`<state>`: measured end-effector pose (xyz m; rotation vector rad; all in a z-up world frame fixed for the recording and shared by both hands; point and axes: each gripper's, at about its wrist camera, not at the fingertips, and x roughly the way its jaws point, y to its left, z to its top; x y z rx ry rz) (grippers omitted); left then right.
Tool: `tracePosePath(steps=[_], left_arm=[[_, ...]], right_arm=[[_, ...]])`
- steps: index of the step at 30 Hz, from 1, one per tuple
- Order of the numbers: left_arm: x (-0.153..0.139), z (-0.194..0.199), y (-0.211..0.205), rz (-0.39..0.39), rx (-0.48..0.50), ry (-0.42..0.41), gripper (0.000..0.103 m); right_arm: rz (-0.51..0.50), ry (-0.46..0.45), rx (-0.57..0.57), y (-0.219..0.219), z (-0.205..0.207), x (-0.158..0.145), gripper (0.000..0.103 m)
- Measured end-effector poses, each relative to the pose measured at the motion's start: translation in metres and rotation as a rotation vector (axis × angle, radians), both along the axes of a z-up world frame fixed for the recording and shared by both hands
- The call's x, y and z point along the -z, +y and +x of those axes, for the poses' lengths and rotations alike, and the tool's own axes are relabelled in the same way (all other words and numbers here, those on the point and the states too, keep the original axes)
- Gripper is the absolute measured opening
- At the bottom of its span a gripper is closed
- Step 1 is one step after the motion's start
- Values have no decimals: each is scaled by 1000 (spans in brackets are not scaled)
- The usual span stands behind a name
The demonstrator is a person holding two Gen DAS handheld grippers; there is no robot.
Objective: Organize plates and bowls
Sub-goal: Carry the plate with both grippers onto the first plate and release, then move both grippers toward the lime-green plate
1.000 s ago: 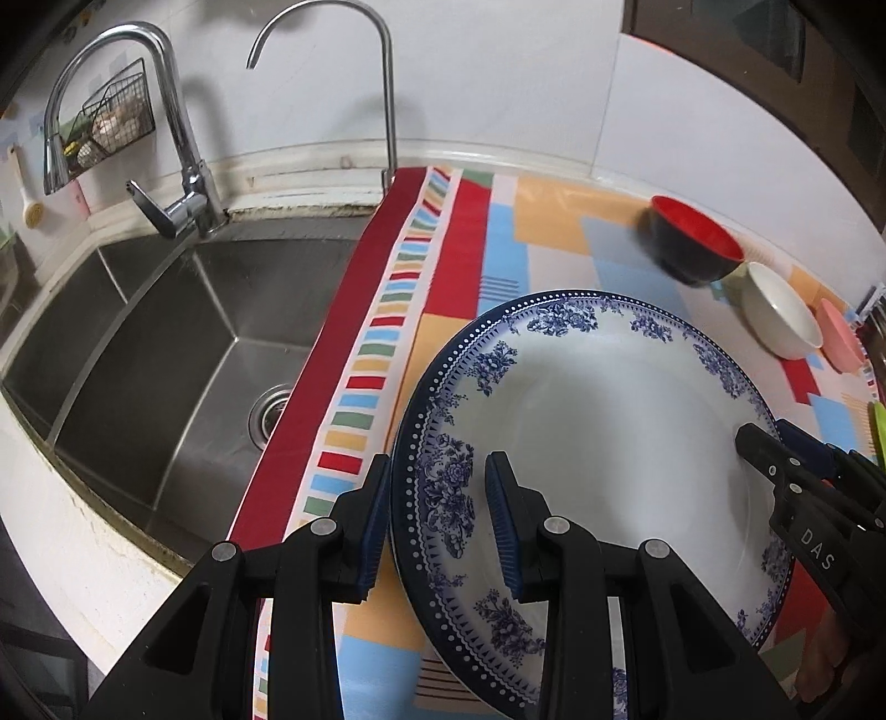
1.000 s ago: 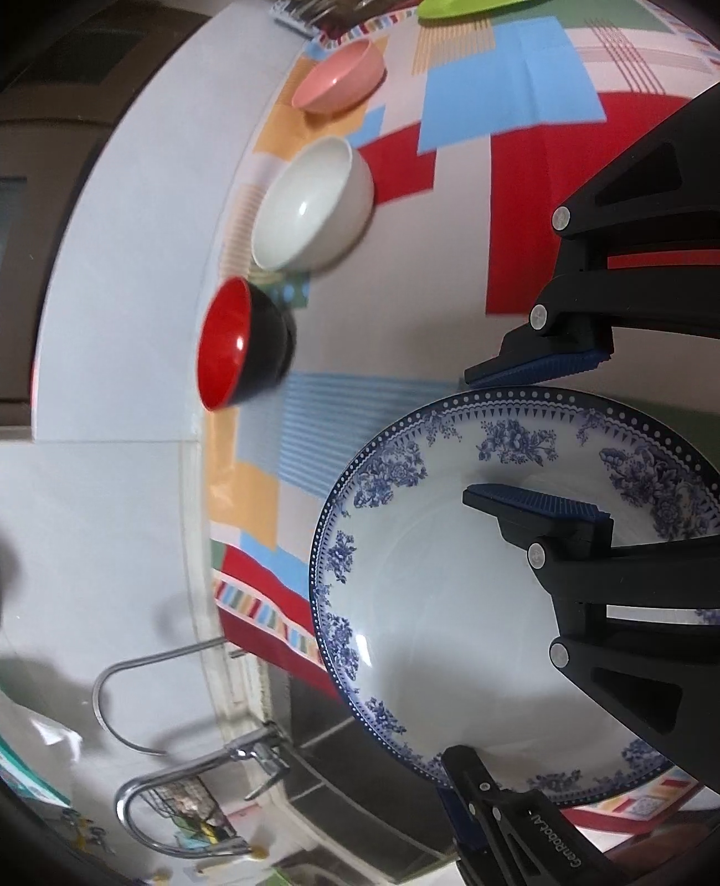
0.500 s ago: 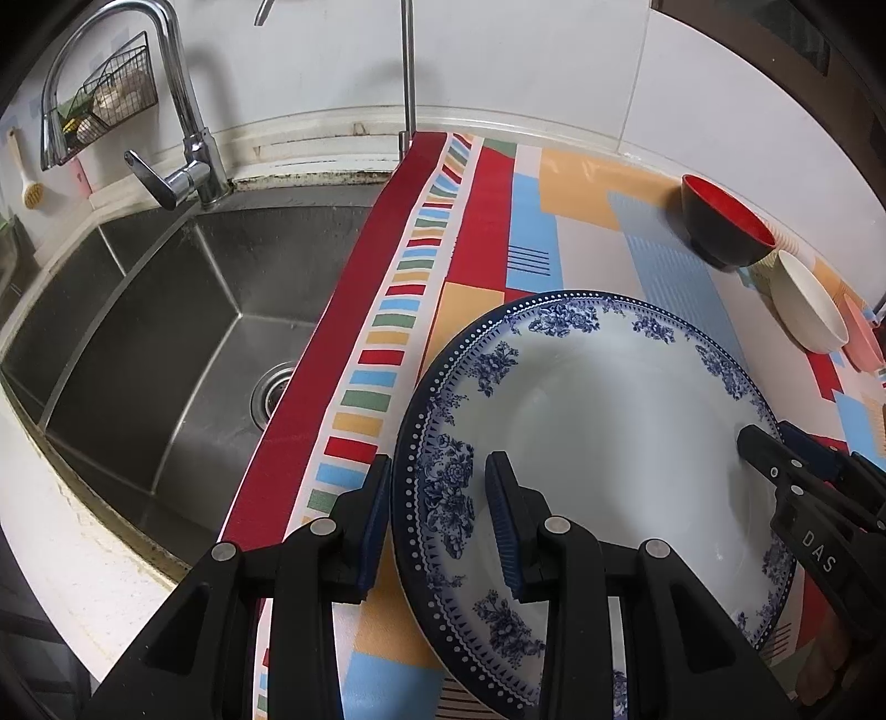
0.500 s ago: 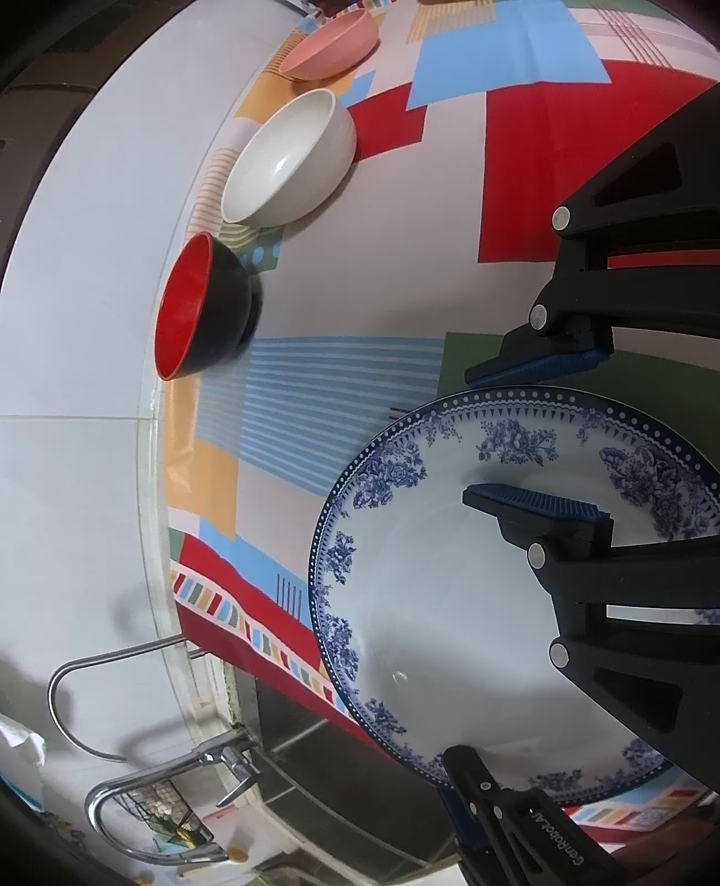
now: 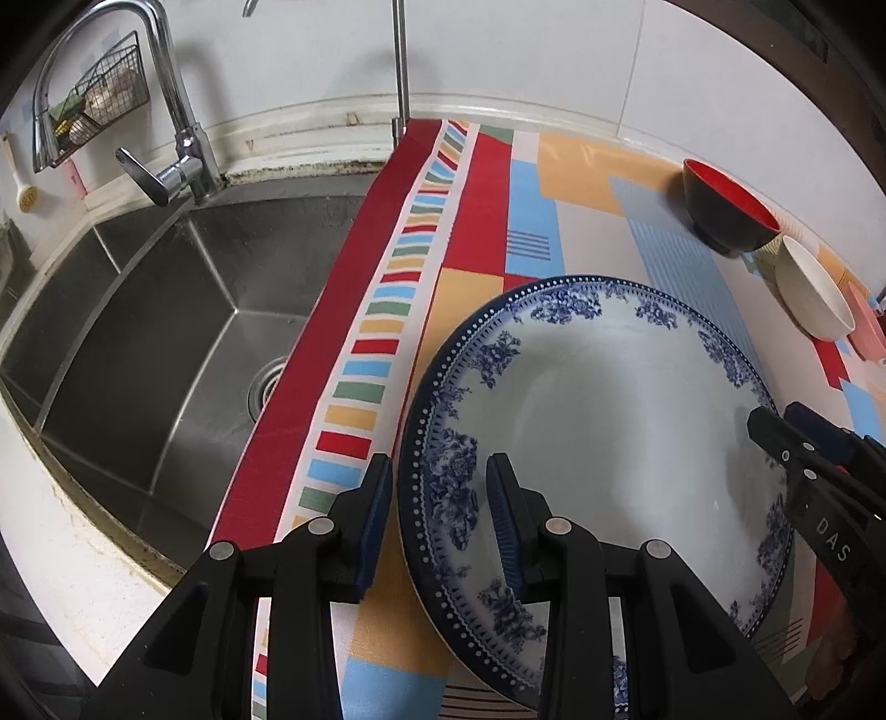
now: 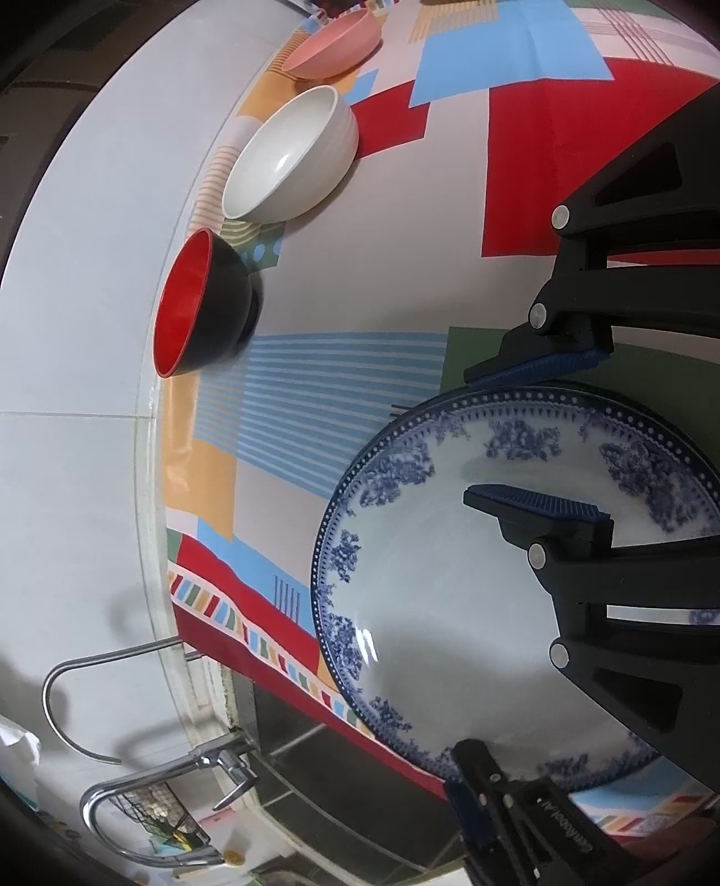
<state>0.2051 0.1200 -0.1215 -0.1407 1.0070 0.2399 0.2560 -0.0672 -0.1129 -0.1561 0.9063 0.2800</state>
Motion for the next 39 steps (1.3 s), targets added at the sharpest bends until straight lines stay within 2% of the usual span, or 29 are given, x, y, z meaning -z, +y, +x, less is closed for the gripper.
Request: tracePosePath(steps=[2,3,4,12,18,24,39], left_arm=[[-3,-1,0,13,-1,-8,45],[-5,-2,-1,21,0,-17,46],[-8,-2,-3,26,5,-25,47],[-41,-10,-22,10,87,-104,65],[-71,-15,-49,5,174,-195,76],[-92,-15,-84,20,264,-261,81],[-123,-2,-206,-4,488,-346,83]], right_arm=[[-6,-7,7,-1,0,-1,41],[-10,-8,16,-2,1,-2,50],[-8,-13,24,-4,0,-3,53],[14,-49,41,-19,-14,-22,53],[49,-121,98,-44,-34,-51,66],[59,-199,176,-77,-52,-75,77],[50,-304,400,-191,-83,-109,78]])
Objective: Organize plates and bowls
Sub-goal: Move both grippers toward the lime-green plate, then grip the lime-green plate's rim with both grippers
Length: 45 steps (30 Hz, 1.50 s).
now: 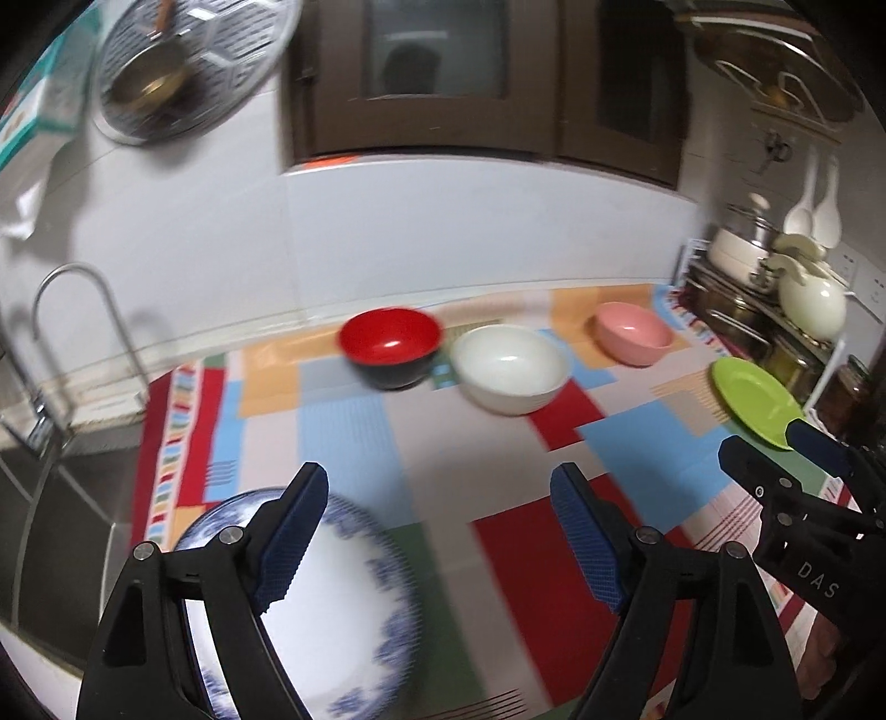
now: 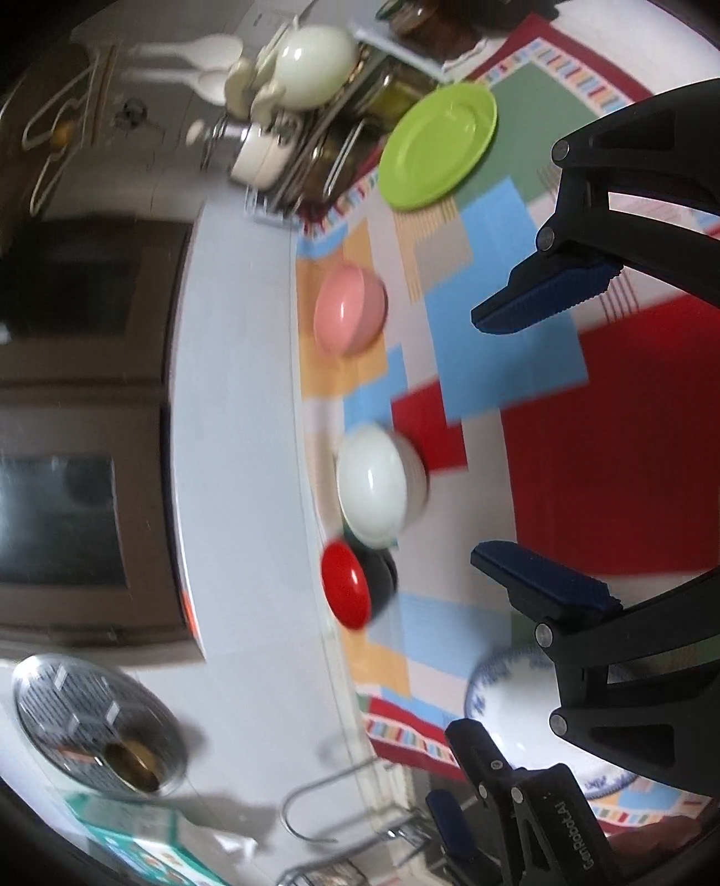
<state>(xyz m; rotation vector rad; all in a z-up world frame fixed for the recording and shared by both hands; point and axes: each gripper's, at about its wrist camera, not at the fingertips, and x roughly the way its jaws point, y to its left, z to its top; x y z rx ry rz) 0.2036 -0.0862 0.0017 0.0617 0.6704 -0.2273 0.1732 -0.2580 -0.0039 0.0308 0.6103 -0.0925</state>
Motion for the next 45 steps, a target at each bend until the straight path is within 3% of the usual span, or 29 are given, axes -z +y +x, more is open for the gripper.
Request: tracePosePath(steps=[21,32,45], left_arm=[[-23,26,-171,1,243,-84,83],[-21,39,-247,23,323,-80,83],[-1,80,-322,71,396,-51,83]], right_arm=[[-35,-71,310,-159,-20,-20,78],[-72,-91,443,-227,-29,-21,78],[-47,-85,560,-296,-7,-3,78]])
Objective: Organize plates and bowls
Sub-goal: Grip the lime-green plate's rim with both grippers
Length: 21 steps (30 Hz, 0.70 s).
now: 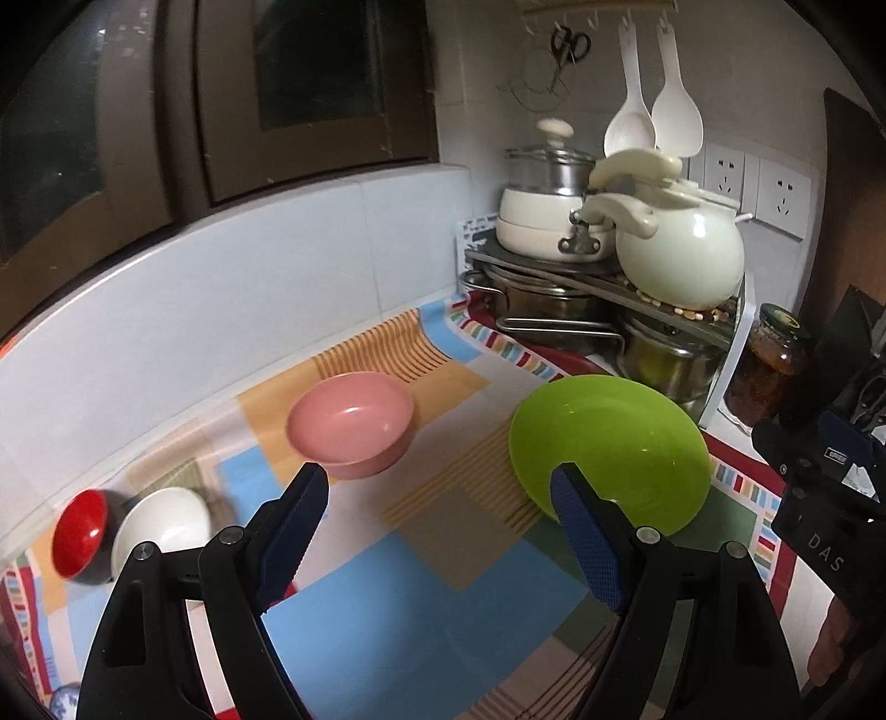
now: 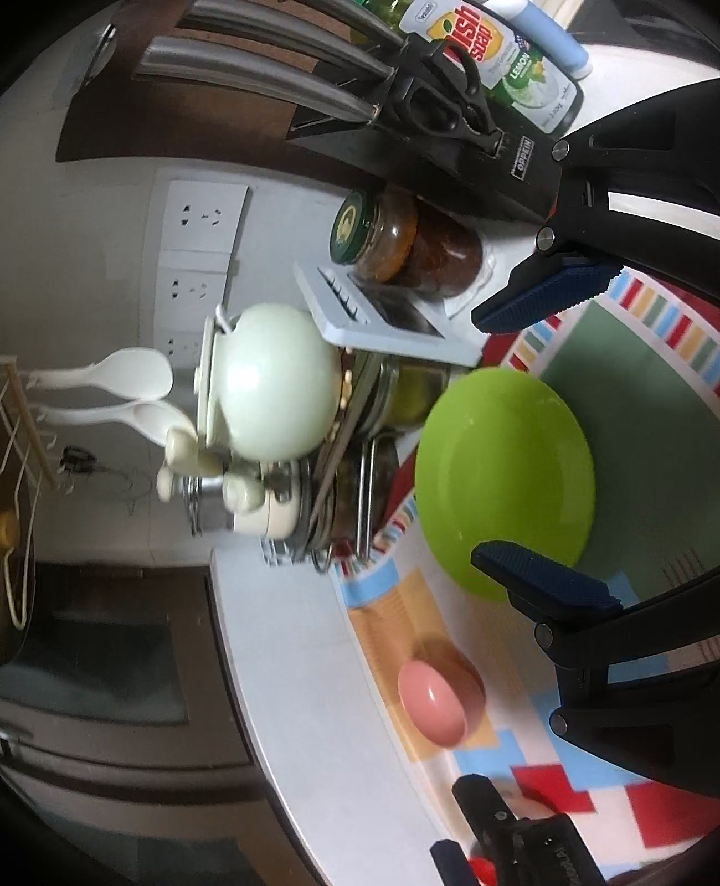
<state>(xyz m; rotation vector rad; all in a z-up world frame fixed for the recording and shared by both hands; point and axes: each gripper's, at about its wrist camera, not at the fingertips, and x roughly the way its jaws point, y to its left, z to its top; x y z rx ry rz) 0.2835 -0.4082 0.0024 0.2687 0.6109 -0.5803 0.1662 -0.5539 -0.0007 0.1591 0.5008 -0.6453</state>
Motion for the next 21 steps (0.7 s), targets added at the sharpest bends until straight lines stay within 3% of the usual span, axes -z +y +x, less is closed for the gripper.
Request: tracePosePath(steps=[21], left_arm=[[81,71,-95,75,87,73,82]], right_arm=[[108,115,162,-84,59,77,78]])
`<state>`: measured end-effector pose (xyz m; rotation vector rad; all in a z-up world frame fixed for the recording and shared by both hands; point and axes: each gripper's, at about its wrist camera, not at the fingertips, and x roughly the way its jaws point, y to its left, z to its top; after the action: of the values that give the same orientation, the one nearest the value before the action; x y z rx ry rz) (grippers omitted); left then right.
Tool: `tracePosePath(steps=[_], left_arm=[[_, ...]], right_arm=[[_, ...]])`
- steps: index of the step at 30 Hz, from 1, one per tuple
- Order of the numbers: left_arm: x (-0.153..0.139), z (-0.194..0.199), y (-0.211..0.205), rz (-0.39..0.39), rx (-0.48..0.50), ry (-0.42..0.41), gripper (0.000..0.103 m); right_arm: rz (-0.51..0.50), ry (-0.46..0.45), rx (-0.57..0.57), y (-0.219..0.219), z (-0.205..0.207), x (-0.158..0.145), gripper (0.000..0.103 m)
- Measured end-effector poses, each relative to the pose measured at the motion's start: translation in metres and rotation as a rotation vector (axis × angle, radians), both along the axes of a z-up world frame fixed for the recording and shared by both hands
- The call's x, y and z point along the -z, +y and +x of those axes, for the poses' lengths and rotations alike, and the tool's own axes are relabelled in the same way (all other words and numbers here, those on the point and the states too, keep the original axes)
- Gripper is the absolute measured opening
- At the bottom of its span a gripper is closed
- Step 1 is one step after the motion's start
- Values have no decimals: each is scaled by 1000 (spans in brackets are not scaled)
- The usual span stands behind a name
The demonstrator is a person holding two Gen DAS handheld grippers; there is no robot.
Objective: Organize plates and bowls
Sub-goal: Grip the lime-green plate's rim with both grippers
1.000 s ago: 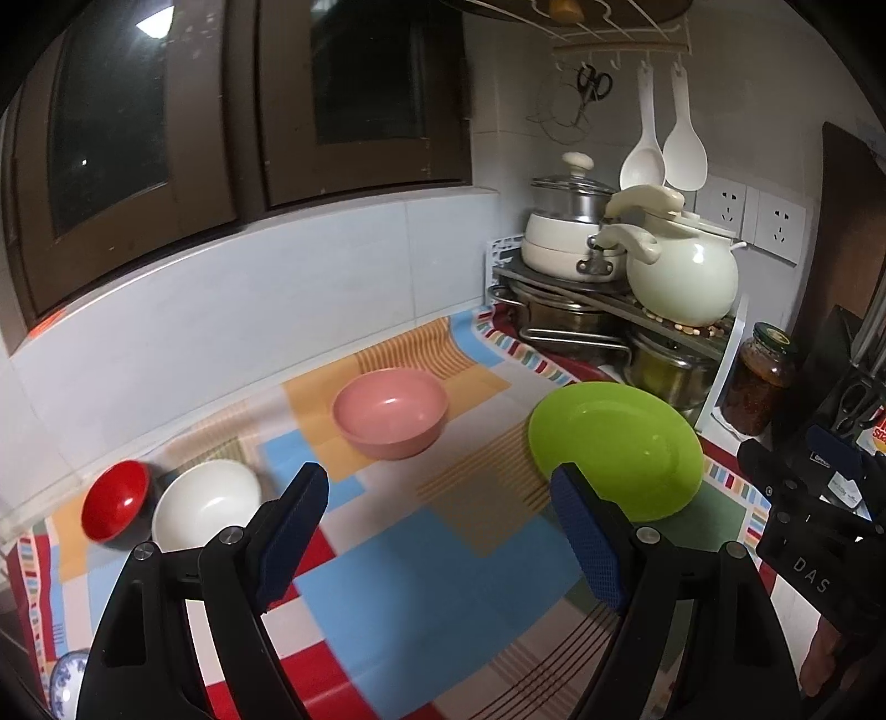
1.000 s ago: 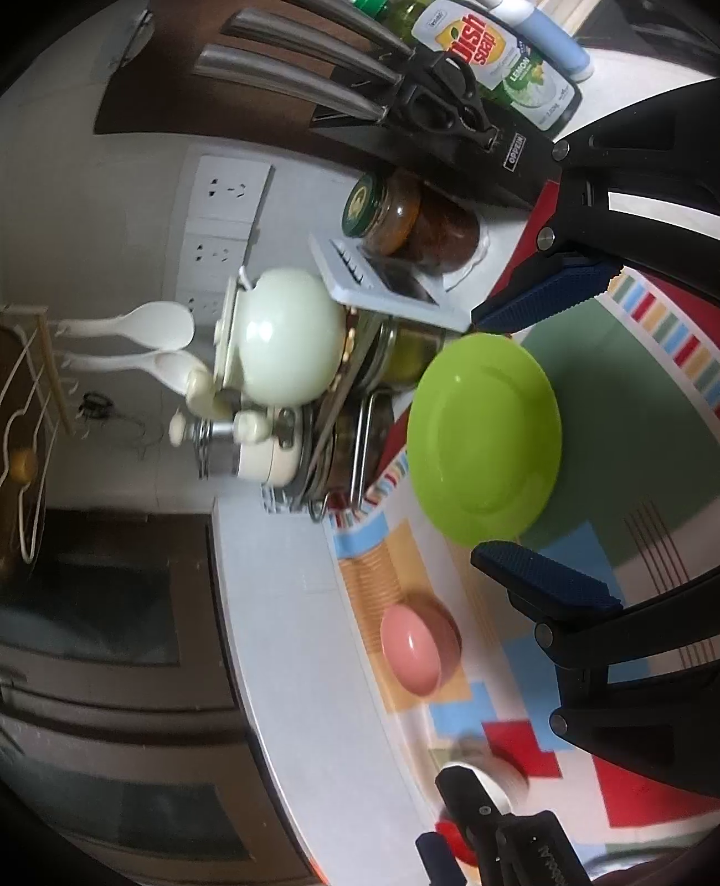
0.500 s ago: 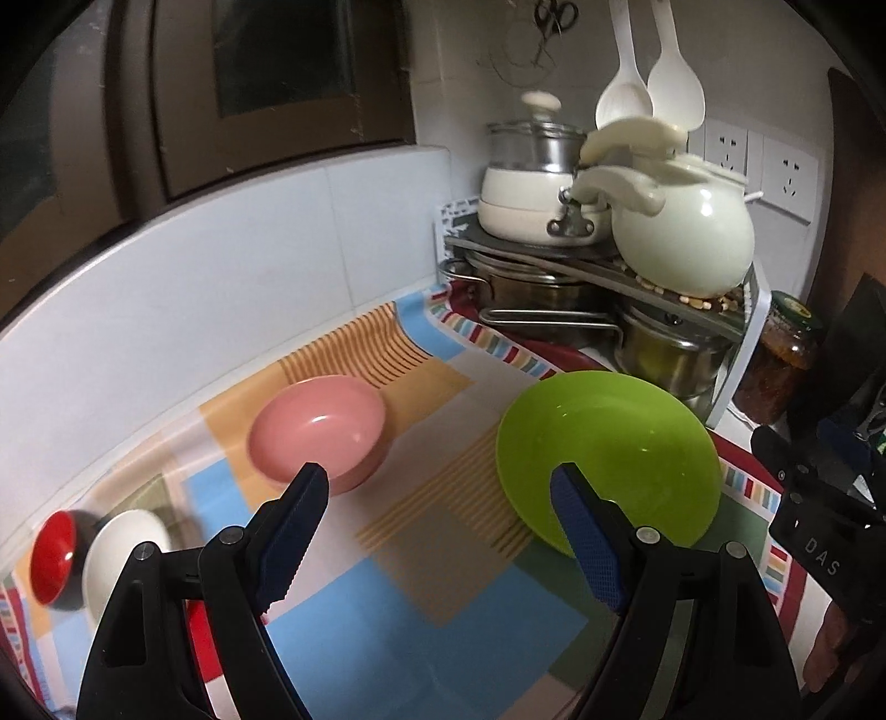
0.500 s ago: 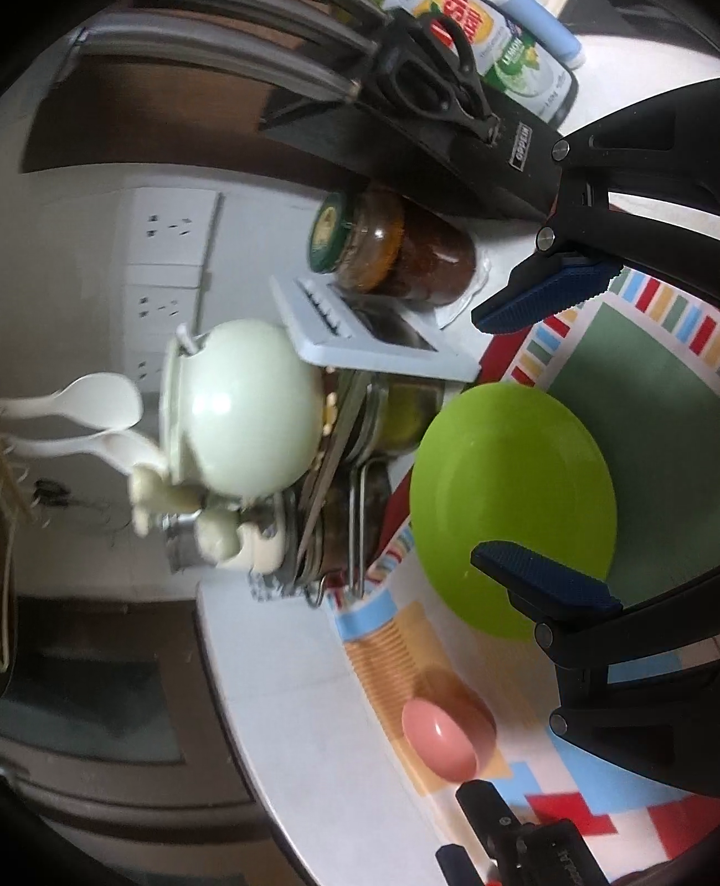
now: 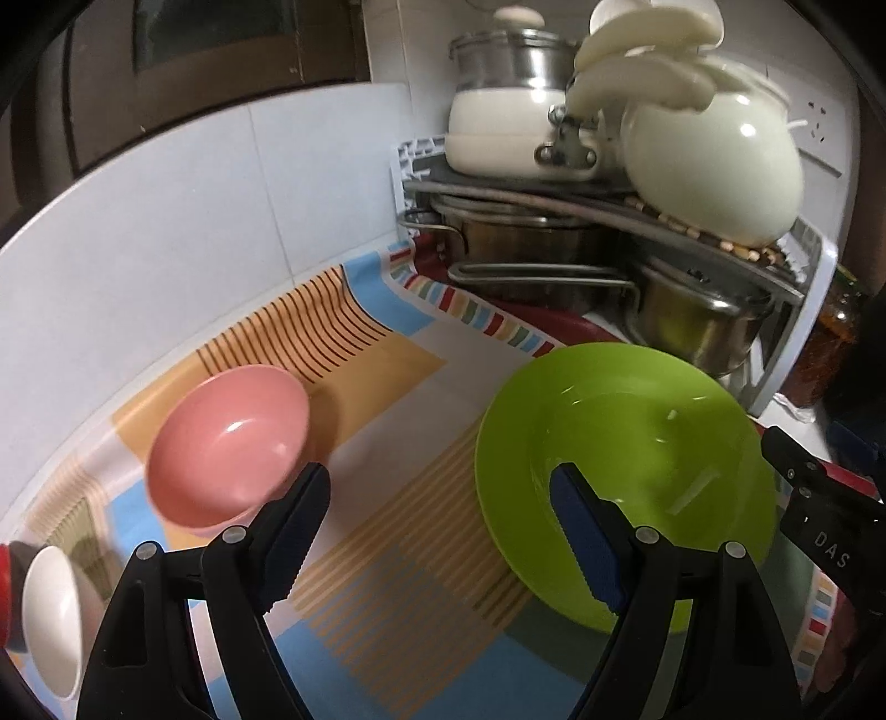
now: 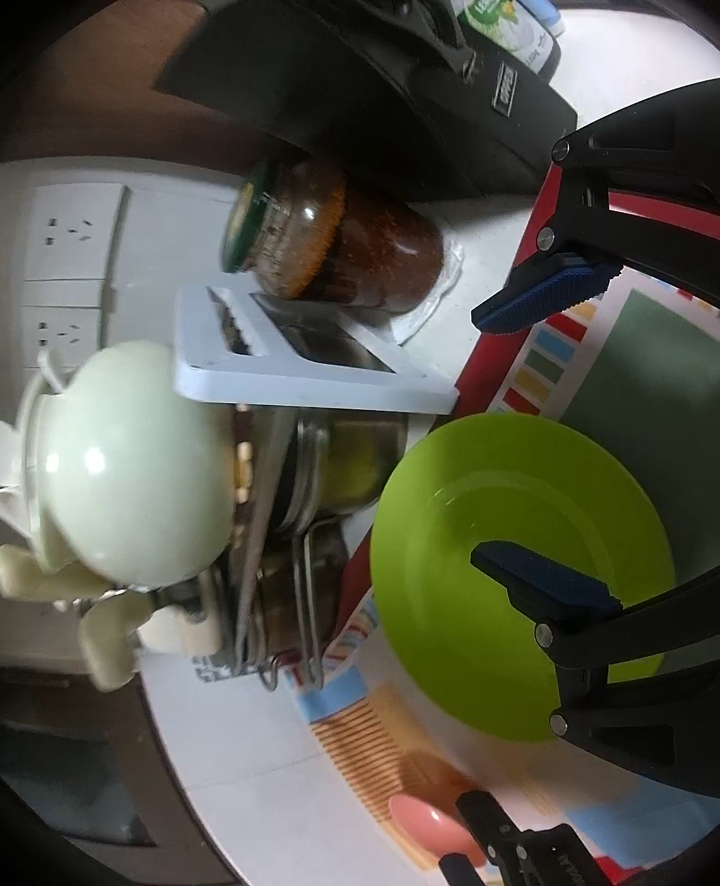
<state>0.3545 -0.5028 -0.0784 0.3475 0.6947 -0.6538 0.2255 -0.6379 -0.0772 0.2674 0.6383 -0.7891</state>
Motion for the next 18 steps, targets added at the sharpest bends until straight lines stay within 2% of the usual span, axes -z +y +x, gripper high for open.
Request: tracePosePath(steps=[9,13,18], left_arm=[[32,24,-30,20,24,71,74],[39,27,-39,31,39,84,69],[47,32,-51,32,72,139,64]], right_arm=[[40,47,15,-23,26,25,78],[52,58,14,-29,33,32,78],[63,64,13,-34,38,37,76]])
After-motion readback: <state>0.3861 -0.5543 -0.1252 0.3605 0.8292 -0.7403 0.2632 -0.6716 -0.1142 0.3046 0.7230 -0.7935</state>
